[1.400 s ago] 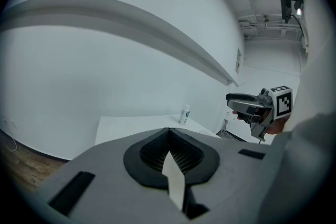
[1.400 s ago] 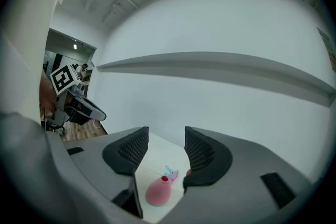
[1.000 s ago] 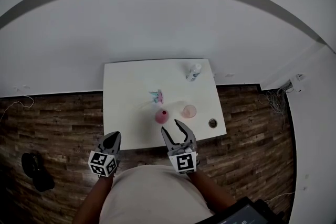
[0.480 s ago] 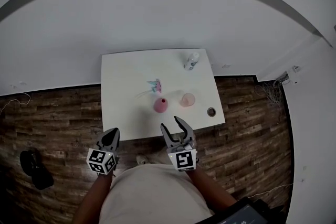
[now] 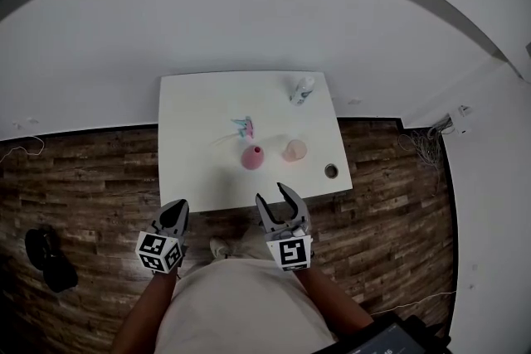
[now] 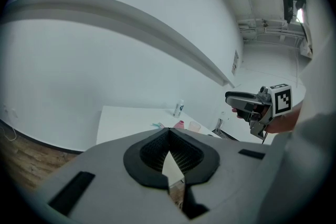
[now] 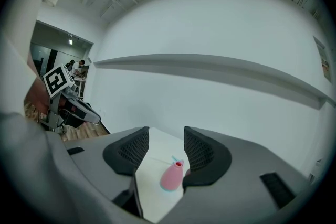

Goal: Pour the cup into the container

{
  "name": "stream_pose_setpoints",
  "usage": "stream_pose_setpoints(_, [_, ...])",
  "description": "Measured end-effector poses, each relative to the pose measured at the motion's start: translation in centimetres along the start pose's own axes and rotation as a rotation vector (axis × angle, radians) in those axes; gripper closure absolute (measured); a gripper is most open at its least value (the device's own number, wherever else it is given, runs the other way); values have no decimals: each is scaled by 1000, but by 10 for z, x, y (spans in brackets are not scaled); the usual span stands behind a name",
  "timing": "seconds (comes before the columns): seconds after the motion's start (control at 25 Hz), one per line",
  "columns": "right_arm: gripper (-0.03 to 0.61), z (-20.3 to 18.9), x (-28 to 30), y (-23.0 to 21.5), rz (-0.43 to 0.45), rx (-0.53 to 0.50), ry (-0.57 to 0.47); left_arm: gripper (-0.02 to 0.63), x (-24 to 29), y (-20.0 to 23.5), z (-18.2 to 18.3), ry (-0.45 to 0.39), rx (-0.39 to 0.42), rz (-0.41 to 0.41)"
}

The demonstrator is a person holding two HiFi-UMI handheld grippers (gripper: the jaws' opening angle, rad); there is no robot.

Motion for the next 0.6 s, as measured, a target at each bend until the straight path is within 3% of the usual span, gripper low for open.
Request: stream_pose_setpoints(0.6, [376,-9,-32,-40,-36,17,-17,603,23,-46,2,34,49,-40])
Point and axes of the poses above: the fingertips, and each gripper's own axes: x forward along the fingers, y to its left, z out of its top, the point moved 7 cm from there along -x, backward along the fingers, and after that the axes turned 7 degrees about -y, right-handed, at the moved point
